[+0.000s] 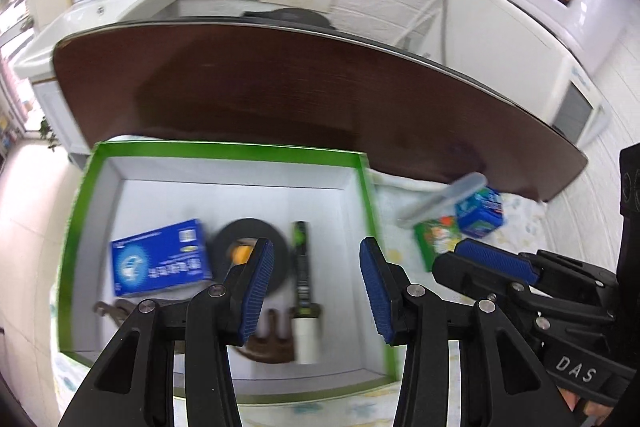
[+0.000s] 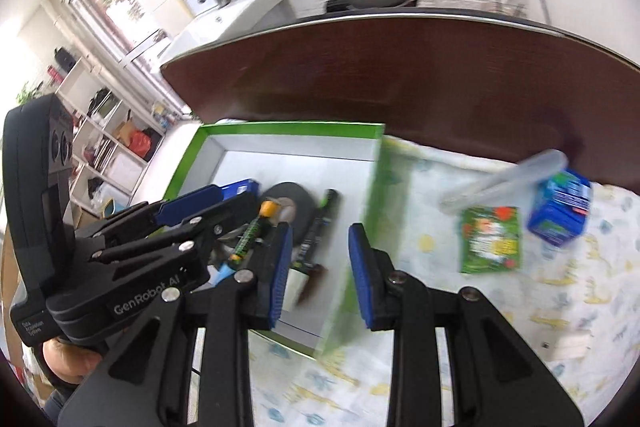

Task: Organize rigid objects
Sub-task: 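Withdraw both tools from the box toward the green snack box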

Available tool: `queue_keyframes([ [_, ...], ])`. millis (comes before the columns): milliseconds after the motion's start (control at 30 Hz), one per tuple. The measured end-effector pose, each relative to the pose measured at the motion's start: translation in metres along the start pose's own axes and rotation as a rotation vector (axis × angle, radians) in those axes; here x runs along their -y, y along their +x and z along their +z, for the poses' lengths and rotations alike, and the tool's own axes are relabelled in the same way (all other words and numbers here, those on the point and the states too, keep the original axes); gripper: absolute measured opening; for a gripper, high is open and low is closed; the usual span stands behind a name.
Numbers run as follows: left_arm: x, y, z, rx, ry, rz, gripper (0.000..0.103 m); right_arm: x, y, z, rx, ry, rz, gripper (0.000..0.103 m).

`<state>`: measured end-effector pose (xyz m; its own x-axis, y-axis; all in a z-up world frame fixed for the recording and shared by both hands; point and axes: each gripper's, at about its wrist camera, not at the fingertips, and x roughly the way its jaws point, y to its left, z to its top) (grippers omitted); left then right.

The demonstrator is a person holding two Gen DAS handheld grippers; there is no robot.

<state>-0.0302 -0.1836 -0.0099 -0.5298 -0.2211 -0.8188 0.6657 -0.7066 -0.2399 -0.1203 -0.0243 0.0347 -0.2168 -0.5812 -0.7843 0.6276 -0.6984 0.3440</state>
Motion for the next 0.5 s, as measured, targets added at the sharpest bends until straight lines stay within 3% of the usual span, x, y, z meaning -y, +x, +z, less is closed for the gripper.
queue_keyframes([
  [267, 0.086, 0.024, -0.004, -0.071, 0.100, -0.080, 0.045, 0.072, -0.037, -0.019, 0.042, 0.119, -0.046, 0.030],
  [500, 0.123, 0.053, -0.007, -0.137, 0.120, -0.106, 0.045, 0.124, -0.039, -0.032, 0.018, 0.211, -0.061, 0.029],
])
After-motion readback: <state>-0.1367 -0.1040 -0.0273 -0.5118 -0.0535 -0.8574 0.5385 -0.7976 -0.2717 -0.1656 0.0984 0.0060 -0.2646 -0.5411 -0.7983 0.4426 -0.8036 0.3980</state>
